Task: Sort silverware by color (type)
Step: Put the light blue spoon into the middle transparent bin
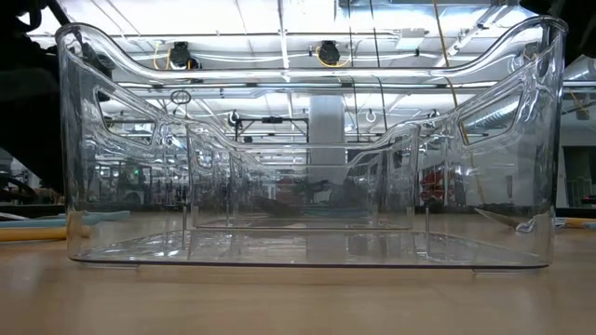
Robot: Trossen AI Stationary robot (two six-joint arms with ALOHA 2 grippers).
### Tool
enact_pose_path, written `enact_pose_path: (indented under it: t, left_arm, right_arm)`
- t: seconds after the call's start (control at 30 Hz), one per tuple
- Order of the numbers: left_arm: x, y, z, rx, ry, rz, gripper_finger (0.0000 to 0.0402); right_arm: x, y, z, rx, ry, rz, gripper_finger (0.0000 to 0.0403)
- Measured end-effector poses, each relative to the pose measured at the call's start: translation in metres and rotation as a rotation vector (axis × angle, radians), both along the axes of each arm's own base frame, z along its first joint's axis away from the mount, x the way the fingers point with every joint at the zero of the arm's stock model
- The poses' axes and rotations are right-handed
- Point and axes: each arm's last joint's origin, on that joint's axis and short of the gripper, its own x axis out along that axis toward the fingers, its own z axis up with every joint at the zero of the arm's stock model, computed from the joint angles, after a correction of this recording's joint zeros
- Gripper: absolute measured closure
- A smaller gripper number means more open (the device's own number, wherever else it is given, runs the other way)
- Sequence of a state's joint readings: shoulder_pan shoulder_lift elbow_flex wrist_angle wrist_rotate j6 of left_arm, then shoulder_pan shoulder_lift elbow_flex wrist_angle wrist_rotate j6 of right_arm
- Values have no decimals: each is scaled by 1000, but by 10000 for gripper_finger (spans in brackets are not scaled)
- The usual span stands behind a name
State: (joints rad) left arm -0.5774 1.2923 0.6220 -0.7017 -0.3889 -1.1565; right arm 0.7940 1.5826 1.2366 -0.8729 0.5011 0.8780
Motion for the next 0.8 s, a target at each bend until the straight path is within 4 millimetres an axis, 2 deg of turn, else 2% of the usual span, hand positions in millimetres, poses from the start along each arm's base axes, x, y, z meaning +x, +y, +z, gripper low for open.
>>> enact_pose_path:
  t: [0.4,0.8]
  left_arm:
    - [0,0,-1,-58,-20,147,261]
    - [1,-2,-6,-63,15,144,261]
  right_arm:
    - [0,0,0,-2,0,3,232]
    - [1,-1,1,-51,-31,10,232]
